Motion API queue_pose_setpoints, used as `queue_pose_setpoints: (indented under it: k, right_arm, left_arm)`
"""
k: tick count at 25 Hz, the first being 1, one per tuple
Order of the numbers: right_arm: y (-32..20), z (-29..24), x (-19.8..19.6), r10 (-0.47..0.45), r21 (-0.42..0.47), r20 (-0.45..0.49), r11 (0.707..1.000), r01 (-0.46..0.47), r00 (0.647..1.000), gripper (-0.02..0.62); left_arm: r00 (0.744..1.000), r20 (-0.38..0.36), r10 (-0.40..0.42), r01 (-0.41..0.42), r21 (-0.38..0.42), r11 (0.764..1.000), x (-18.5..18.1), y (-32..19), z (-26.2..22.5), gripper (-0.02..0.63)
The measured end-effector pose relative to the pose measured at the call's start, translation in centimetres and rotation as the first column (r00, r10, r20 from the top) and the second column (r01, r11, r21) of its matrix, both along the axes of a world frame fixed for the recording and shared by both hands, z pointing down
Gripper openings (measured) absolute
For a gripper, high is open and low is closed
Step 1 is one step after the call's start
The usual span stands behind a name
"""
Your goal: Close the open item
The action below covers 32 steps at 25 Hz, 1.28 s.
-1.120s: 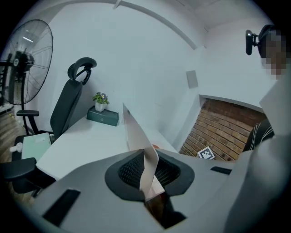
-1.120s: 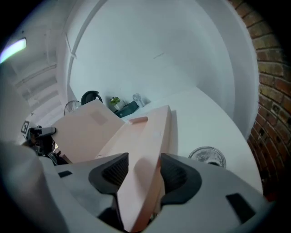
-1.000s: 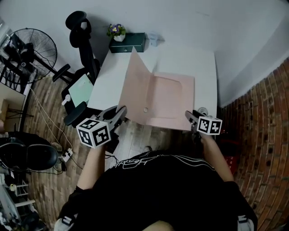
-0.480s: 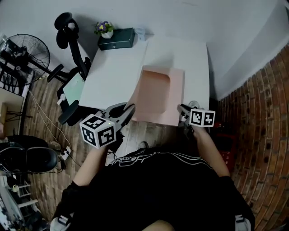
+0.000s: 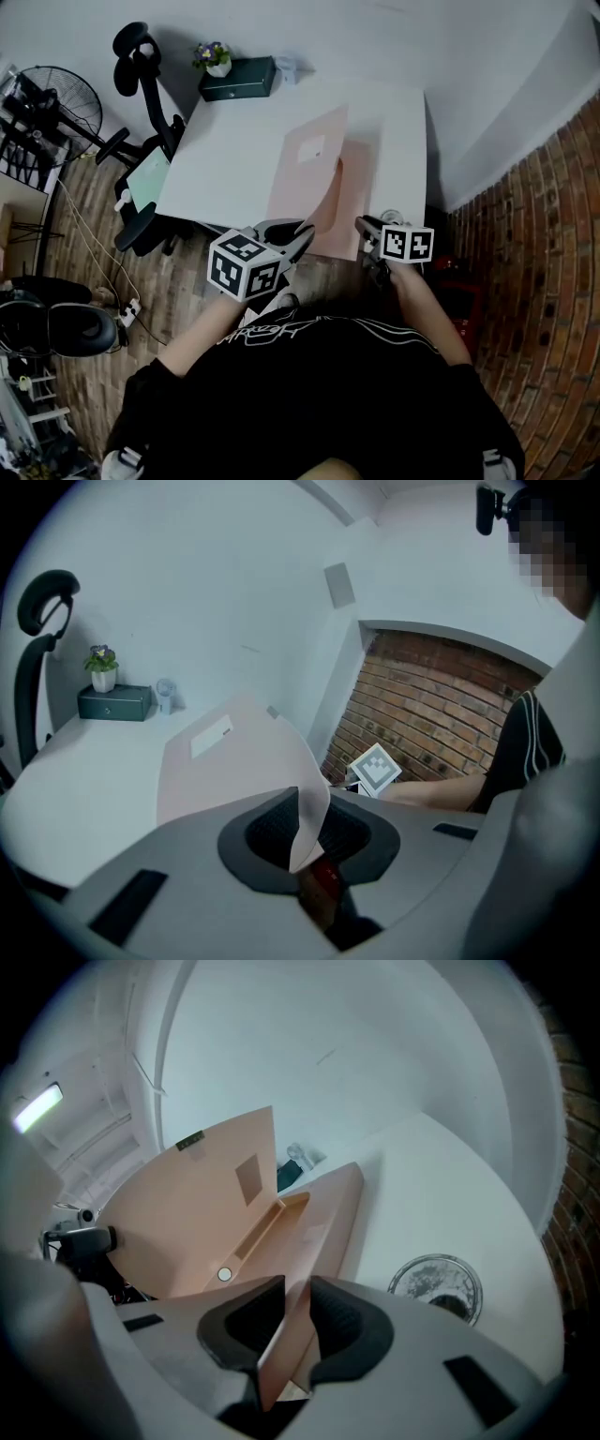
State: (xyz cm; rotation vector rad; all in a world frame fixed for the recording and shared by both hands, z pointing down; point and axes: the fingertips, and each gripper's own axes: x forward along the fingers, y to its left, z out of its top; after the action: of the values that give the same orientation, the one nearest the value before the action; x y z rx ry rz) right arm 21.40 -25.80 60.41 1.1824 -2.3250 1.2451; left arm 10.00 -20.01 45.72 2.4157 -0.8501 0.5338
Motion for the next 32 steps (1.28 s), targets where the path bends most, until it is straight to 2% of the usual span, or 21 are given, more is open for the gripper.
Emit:
queue_pose_setpoints:
  k: [4, 14, 17, 24, 27, 30, 32]
  right_arm:
    - [0.1, 0.0, -0.1, -0.013, 0.002, -0.015, 1.0, 0.013, 1.0, 0.084]
    - [0.2, 0.0, -0.2, -0.046, 0.065, -0.056, 0.997, 0.05, 0.997, 0.089]
    - [0.3, 0.1, -0.2, -0.044, 0.069, -0.06, 0.996, 0.049, 0.997, 0.089]
    - [0.4, 0.1, -0.5, -0.083, 0.083, -0.07, 0.993, 0.089, 0.994, 0.086]
    - [0.6, -0.7, 0.0, -0.09, 0.118, -0.105, 0.988, 0.103, 0.99, 0.026]
    - [1.1, -1.6, 1.2, -0.082, 0.15, -0.122, 0.984, 0.1, 0.989, 0.026]
    - [1.4, -2.2, 1.8, -0.082, 0.163, -0.118, 0.981, 0.101, 0.99, 0.043]
  left_arm:
    - [1.0, 0.007, 0.017, -0.016, -0.031, 0.999, 1.7, 0.3, 1.8, 0.059]
    - [0.994, 0.099, 0.054, -0.049, -0.052, 0.997, 5.1, 0.9, 7.3, 0.071]
    - [0.987, 0.149, 0.066, -0.058, -0.058, 0.997, 5.6, 1.1, 9.1, 0.075]
    - [0.97, 0.214, 0.118, -0.101, -0.085, 0.991, 6.8, 1.1, 11.7, 0.092]
    - [0.967, 0.222, 0.126, -0.108, -0.094, 0.99, 7.0, 1.1, 12.1, 0.098]
    - [0.963, 0.222, 0.151, -0.129, -0.112, 0.985, 7.2, 1.3, 12.3, 0.113]
    - [0.965, 0.193, 0.179, -0.155, -0.134, 0.979, 7.7, 1.8, 12.5, 0.153]
